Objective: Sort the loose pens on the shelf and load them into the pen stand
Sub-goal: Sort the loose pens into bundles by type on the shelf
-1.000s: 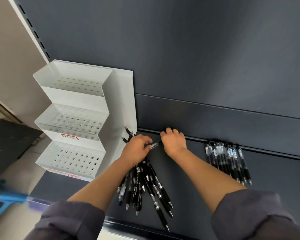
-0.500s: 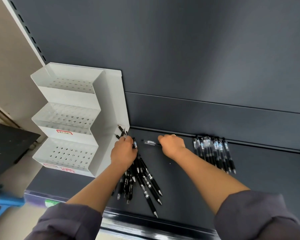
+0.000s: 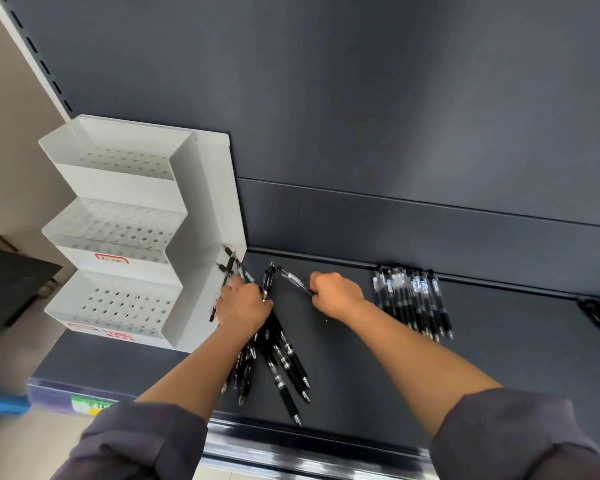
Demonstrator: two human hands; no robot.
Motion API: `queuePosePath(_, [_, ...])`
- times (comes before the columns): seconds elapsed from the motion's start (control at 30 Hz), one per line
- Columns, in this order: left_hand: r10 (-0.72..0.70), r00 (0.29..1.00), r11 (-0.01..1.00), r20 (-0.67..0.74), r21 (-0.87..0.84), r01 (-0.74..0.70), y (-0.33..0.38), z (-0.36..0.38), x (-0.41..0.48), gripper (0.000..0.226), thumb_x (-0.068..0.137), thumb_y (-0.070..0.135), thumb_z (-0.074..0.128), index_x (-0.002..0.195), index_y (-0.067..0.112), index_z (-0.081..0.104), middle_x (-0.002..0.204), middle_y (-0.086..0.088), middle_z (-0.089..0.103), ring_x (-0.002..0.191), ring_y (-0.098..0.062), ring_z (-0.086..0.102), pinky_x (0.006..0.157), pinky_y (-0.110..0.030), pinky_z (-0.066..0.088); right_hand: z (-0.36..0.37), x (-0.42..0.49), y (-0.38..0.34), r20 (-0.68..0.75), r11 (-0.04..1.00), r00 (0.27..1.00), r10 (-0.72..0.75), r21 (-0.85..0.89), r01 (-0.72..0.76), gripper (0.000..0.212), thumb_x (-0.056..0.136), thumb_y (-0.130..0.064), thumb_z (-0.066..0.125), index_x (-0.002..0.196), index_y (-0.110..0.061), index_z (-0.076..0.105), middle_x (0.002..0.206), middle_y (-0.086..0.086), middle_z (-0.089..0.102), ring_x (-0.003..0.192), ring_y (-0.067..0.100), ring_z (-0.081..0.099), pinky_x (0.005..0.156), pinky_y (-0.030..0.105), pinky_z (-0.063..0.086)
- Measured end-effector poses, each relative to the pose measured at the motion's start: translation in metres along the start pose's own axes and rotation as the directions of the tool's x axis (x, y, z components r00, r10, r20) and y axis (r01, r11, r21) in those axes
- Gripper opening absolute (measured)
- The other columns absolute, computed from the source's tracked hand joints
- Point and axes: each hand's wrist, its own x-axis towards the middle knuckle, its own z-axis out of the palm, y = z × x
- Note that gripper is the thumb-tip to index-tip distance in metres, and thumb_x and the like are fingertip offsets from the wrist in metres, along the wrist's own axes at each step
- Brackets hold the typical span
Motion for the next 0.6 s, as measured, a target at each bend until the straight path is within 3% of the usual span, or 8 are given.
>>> queuePosePath(0.2, [0.059,0.997,0.996,-0.039,-0.062,-0.061,0.006,-0.011,0.007,0.030,0.091,0.031,0.048,0.100,0.007,0.063,0.122,-0.016,0.048,0.116,-0.036,0.044,0.093,-0.041,0.042,-0.009,0.000,0.002,-0.012,0.992,0.999,0.053,0.111,-0.052,0.018,0.088,-0.009,0.048,0.105,-0.014,0.053,0.114,0.011,0.059,0.100,0.033,0.059,0.071,0.031,0.042])
queuePosePath(0.37, [0.115,0.992,0.977,-0.057,-0.171,-0.123,0.018,-0.019,0.012,0.015,0.094,0.026,0.036,0.092,0.014,0.045,0.101,-0.013,0.065,0.100,-0.034,0.058,0.085,-0.039,0.042,-0.013,0.000,0.011,-0.041,0.968,0.990,0.137,0.216,-0.125,0.014,0.087,-0.016,0.056,0.101,-0.014,0.058,0.112,0.011,0.060,0.102,0.031,0.060,0.077,0.032,0.044])
queuePosePath(0.5, [0.194,0.981,0.931,0.002,-0.317,-0.183,0.020,-0.019,0.014,0.012,0.094,0.024,0.045,0.087,0.013,0.045,0.090,-0.009,0.068,0.090,-0.030,0.061,0.079,-0.036,0.047,-0.014,-0.001,0.013,-0.044,0.950,0.984,0.171,0.274,-0.153,0.006,0.085,-0.015,0.055,0.089,-0.014,0.059,0.107,0.014,0.062,0.101,0.033,0.059,0.078,0.032,0.045])
queuePosePath(0.6, [0.256,0.967,0.907,0.010,-0.349,-0.236,0.026,-0.015,0.014,0.017,0.091,0.024,0.055,0.083,0.011,0.049,0.082,-0.007,0.060,0.088,-0.030,0.060,0.076,-0.034,0.044,-0.015,-0.005,0.014,-0.044,0.939,0.983,0.180,0.304,-0.159,0.006,0.085,-0.015,0.054,0.082,-0.019,0.050,0.105,0.013,0.061,0.100,0.032,0.059,0.079,0.033,0.046])
